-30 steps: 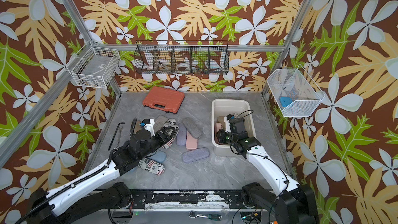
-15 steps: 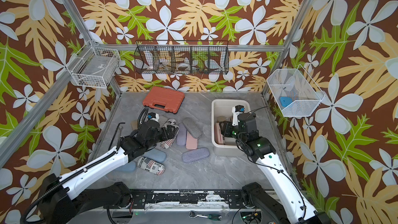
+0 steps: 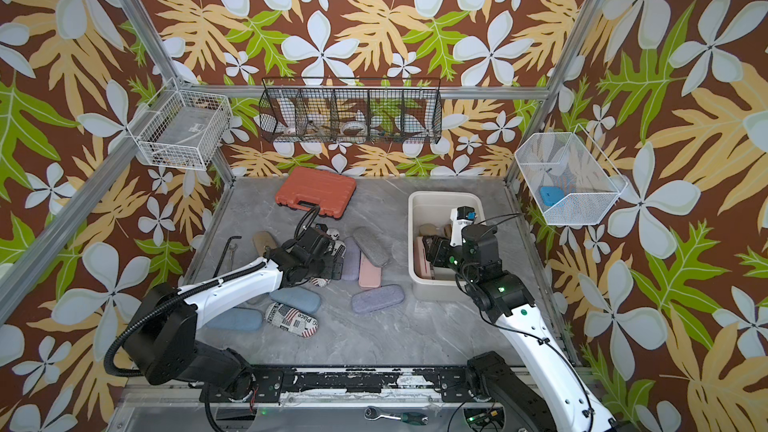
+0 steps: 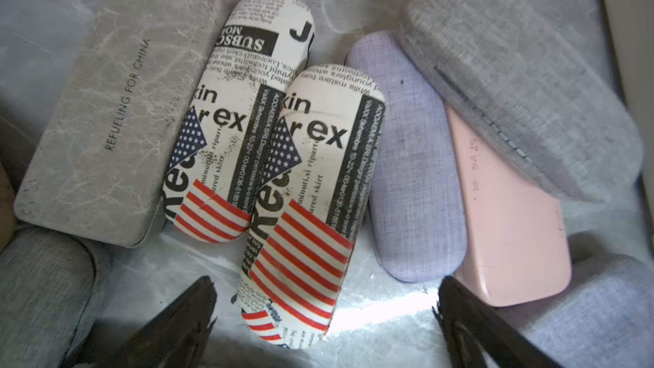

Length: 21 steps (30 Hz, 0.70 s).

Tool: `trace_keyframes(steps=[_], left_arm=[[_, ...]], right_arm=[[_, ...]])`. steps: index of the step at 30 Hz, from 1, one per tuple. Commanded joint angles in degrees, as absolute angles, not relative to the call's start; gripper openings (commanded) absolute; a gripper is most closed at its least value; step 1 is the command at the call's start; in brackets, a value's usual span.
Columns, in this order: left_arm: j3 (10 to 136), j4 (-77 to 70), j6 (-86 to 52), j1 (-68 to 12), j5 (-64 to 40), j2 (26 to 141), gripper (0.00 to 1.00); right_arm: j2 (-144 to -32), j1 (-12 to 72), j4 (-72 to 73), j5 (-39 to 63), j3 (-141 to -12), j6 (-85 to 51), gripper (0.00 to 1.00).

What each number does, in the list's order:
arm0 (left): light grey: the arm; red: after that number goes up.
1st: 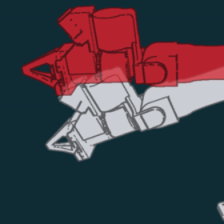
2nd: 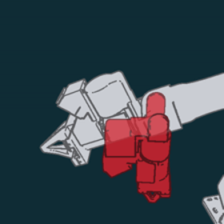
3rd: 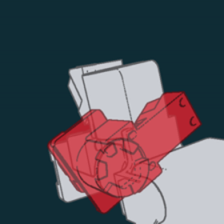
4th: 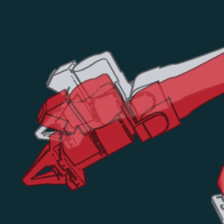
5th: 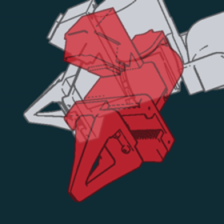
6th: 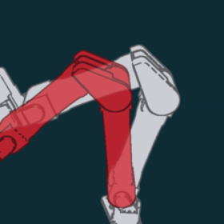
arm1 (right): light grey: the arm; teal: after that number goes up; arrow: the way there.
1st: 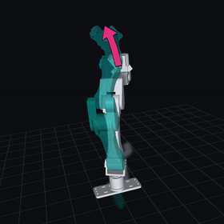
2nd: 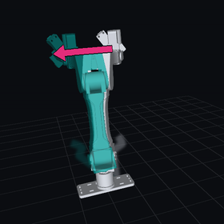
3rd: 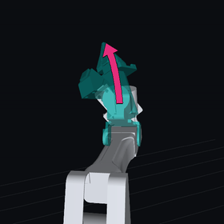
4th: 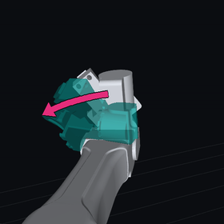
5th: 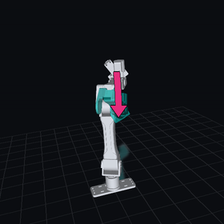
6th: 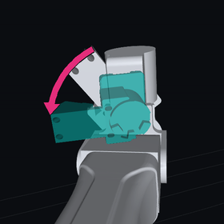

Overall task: Put the glasses cases into the storage boxes
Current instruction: Pick up the glasses case.

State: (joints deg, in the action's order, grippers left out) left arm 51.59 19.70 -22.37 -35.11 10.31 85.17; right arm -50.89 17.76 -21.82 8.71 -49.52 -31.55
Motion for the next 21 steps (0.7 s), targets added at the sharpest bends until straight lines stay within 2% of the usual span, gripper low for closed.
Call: trace_keyframes(steps=[1,11,16,21], left_arm=[[49.08,16.0,-21.32,-32.96,4.53,85.65,0.99],[48.63,13.67,-17.93,-31.28,2.45,90.35,0.91],[50.93,14.5,-18.94,-31.29,2.91,94.11,0.79],[53.48,15.87,-20.07,-31.29,1.4,96.28,0.74]], right_arm=[[-52.58,17.84,-18.86,6.86,-50.06,-32.34,0.58],[-53.63,17.85,-16.79,7.03,-49.0,-33.73,0.53],[-52.05,17.84,-18.04,6.11,-48.82,-33.31,0.53],[-50.87,17.84,-18.01,7.02,-47.65,-34.35,0.53]])
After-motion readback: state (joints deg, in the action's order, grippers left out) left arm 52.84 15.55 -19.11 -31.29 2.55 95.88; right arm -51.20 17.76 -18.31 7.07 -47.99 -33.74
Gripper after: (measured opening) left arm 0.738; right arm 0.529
